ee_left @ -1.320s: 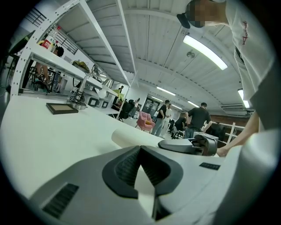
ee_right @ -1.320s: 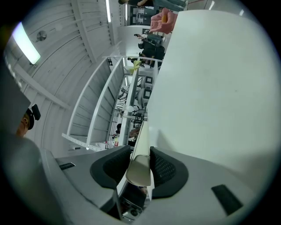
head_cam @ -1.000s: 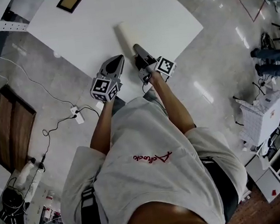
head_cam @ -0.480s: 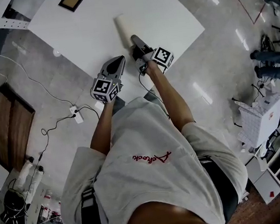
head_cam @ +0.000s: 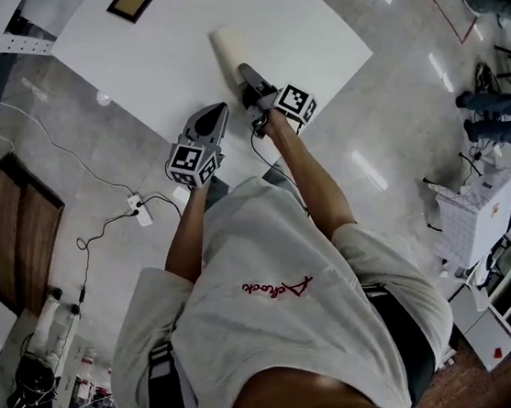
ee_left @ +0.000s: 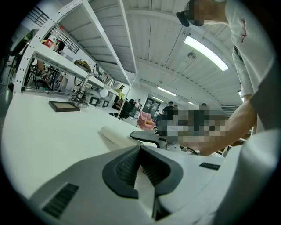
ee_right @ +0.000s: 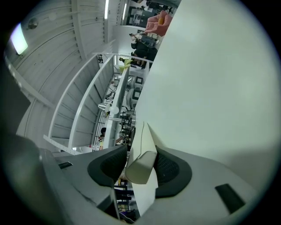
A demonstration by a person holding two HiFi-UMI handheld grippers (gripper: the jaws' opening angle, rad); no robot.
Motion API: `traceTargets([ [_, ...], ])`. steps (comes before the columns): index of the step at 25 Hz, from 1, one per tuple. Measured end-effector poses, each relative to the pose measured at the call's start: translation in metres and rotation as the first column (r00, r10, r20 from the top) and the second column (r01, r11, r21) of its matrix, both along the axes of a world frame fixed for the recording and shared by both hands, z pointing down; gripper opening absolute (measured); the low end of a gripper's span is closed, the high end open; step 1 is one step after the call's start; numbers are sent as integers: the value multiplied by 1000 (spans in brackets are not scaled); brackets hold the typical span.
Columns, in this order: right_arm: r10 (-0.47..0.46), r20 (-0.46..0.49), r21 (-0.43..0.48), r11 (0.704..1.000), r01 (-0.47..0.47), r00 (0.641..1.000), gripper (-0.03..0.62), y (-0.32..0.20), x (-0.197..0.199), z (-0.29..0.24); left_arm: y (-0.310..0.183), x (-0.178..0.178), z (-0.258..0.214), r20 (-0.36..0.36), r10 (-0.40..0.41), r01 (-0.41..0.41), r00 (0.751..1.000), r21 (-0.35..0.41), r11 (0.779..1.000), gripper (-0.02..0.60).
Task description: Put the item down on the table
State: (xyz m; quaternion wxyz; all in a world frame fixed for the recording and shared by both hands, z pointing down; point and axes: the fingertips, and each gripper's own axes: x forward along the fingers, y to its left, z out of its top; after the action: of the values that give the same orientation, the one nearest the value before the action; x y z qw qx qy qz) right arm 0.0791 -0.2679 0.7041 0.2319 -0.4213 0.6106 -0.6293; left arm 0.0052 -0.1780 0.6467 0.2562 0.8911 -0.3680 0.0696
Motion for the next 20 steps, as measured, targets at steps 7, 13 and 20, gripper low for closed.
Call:
traceTargets([
  [7, -66, -124, 15, 998, 68, 990, 249, -4, -10, -3, -1, -4, 3, -3, 2, -2, 1000, -3, 1000, 13],
  [13, -135, -281, -3, 990, 140, 950, 261, -7, -14, -2, -1, -4, 4, -8, 7, -7, 1000, -10, 1000, 14],
  [20, -227, -522, -40, 969, 242, 822, 268, -7, -17, 6, -3, -8, 7, -13, 7, -7, 1000, -12, 1000, 14],
])
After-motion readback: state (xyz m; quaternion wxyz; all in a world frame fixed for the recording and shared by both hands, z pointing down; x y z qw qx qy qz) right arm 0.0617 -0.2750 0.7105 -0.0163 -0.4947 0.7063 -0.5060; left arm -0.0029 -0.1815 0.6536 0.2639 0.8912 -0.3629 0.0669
